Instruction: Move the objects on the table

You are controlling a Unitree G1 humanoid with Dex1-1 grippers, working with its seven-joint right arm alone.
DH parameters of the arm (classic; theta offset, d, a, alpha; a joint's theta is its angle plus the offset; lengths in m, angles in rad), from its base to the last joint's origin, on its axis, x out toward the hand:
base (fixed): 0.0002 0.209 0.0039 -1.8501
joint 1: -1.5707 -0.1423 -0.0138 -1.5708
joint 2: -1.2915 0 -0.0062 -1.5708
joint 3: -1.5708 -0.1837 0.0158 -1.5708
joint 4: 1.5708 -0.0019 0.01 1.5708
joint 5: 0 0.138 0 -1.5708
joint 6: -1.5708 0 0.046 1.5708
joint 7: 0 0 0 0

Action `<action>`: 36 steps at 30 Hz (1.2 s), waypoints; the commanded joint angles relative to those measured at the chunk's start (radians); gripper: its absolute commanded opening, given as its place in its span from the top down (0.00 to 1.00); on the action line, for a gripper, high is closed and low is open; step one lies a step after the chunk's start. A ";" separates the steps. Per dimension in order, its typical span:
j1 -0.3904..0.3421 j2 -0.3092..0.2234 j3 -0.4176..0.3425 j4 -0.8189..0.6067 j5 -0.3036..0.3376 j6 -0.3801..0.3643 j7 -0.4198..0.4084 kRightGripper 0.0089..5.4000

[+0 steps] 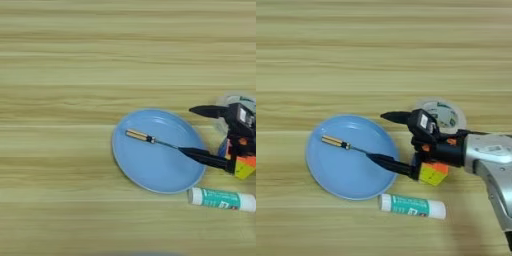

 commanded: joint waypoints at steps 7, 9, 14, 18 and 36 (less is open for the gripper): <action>-0.095 0.015 0.074 -0.052 -0.069 0.103 -0.102 0.00; -0.098 0.022 0.084 -0.058 -0.076 0.115 -0.107 0.00; -0.100 0.047 0.122 -0.046 -0.114 0.133 -0.137 0.05; -0.106 0.069 0.137 -0.030 -0.132 0.146 -0.158 0.13; -0.164 0.114 0.225 0.154 -0.244 0.139 -0.175 0.49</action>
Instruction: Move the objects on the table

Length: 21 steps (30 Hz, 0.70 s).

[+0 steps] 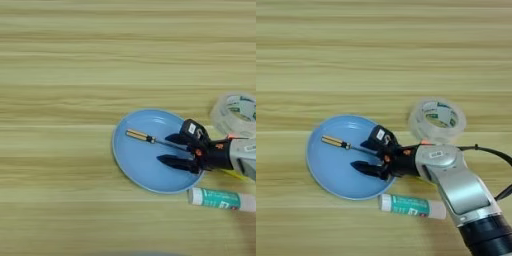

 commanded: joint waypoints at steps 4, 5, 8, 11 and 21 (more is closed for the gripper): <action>-0.103 -0.004 0.006 0.091 -0.049 -0.057 -0.029 0.56; -0.107 -0.003 0.009 0.103 -0.052 -0.062 -0.027 0.58; -0.112 -0.002 0.014 0.121 -0.057 -0.072 -0.023 0.63; -0.112 -0.004 0.016 0.123 -0.055 -0.078 -0.018 0.68; -0.103 -0.010 0.024 0.107 -0.051 -0.073 0.000 0.86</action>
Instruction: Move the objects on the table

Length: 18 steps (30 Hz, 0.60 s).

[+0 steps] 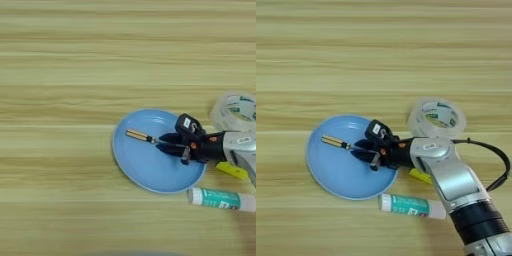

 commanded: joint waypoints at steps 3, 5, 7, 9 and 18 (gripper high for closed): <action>-0.021 -0.034 -0.003 -0.016 -0.031 -0.004 -0.016 0.92; -0.020 -0.034 -0.004 -0.017 -0.029 -0.003 -0.012 0.94; -0.020 -0.034 -0.004 -0.018 -0.028 -0.003 -0.010 0.98; -0.019 -0.034 -0.004 -0.020 -0.027 -0.002 -0.009 0.98; -0.017 -0.022 -0.024 -0.047 -0.005 -0.008 -0.011 0.98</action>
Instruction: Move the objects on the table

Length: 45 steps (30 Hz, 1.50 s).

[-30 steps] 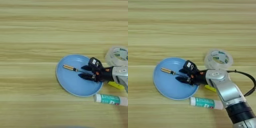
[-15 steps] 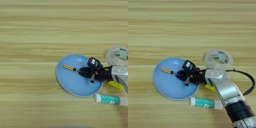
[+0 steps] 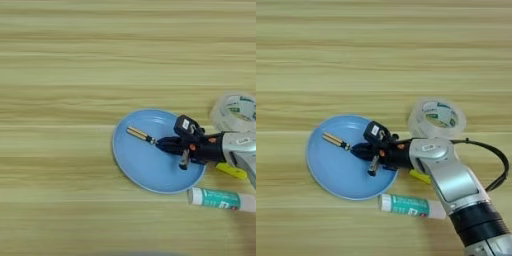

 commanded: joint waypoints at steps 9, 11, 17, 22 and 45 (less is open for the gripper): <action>-0.026 0.005 -0.098 -0.131 0.063 -0.051 -0.017 0.98; -0.024 0.012 -0.116 -0.174 0.092 -0.049 -0.011 0.98; 0.008 0.014 -0.121 -0.290 0.150 -0.070 0.032 0.98; 0.056 -0.015 -0.095 -0.347 0.147 -0.119 0.103 0.98; -0.271 -0.024 -0.198 0.104 -0.072 -0.060 -0.223 0.98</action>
